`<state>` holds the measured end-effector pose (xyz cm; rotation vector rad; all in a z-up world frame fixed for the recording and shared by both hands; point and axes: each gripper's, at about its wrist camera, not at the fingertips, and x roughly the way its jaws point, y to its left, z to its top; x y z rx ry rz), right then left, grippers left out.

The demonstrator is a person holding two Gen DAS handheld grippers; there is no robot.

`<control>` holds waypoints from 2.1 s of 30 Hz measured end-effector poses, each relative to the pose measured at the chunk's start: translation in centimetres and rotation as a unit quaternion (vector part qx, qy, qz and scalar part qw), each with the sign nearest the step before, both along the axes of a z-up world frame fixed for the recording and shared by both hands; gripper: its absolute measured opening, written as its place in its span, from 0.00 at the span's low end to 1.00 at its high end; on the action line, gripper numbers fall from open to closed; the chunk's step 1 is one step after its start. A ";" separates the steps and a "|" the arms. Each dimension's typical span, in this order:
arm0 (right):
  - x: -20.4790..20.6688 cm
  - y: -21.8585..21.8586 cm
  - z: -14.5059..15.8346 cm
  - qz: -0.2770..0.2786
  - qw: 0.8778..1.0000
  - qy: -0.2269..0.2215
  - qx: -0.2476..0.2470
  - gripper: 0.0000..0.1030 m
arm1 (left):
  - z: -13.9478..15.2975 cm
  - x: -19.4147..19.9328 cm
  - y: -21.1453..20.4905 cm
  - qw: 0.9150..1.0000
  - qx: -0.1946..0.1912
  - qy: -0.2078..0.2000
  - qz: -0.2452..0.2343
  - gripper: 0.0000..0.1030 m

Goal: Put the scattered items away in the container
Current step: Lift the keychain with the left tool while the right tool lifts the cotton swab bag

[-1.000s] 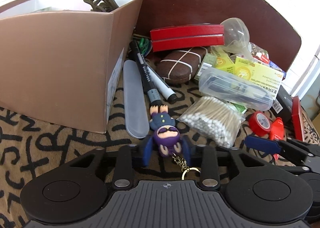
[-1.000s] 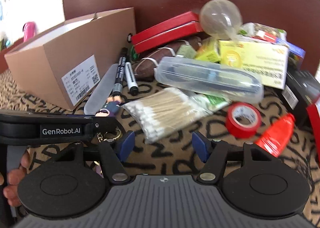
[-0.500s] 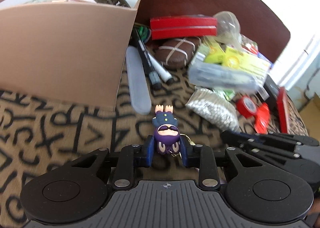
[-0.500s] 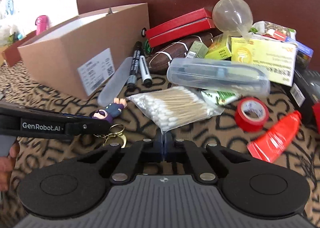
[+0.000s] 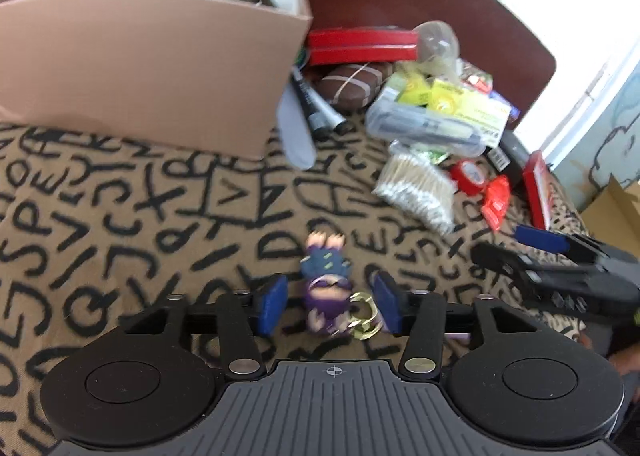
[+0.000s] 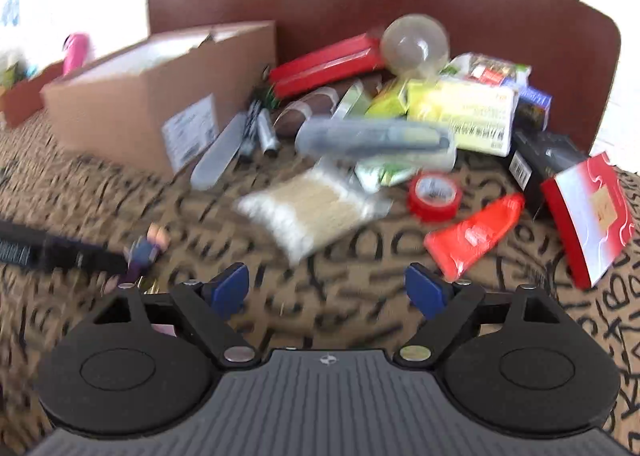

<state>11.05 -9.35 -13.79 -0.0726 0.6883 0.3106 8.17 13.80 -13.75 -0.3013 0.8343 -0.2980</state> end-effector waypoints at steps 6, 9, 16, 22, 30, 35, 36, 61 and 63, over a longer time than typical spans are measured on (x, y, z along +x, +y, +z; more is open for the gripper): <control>4.1 1.3 -0.8 -0.013 0.997 0.044 0.057 0.86 | -0.9 0.9 -1.4 1.000 0.019 0.004 -0.021 0.70; 5.6 1.2 -1.6 -0.046 0.993 0.061 0.091 0.86 | -1.0 1.0 -1.6 0.999 0.044 -0.004 -0.024 0.51; 6.1 0.8 -2.4 -0.034 0.986 0.085 0.139 0.42 | -0.9 1.2 -0.2 0.999 0.037 0.002 -0.013 0.27; 2.8 0.0 -1.0 0.029 0.983 0.111 0.142 0.39 | -0.5 0.5 1.3 0.999 0.028 0.015 -0.002 0.44; 2.6 0.2 -1.0 -0.009 0.982 0.113 0.152 0.65 | -0.8 0.3 0.0 0.999 0.044 0.006 -0.017 0.60; 3.0 1.6 -2.2 -0.004 0.987 0.110 0.120 0.66 | -0.9 0.2 -0.5 0.996 0.082 -0.001 -0.022 0.29; 2.9 1.9 -2.3 -0.003 0.988 0.104 0.114 0.66 | -1.0 0.3 -0.3 0.997 0.077 0.000 -0.020 0.29; -1.4 5.6 4.4 0.115 0.982 0.042 0.143 0.35 | 8.1 -2.3 4.2 0.997 0.009 -0.076 0.005 0.27; -1.1 6.1 5.7 0.129 0.980 0.030 0.151 0.35 | 10.1 -2.2 5.3 0.995 0.011 -0.094 0.010 0.27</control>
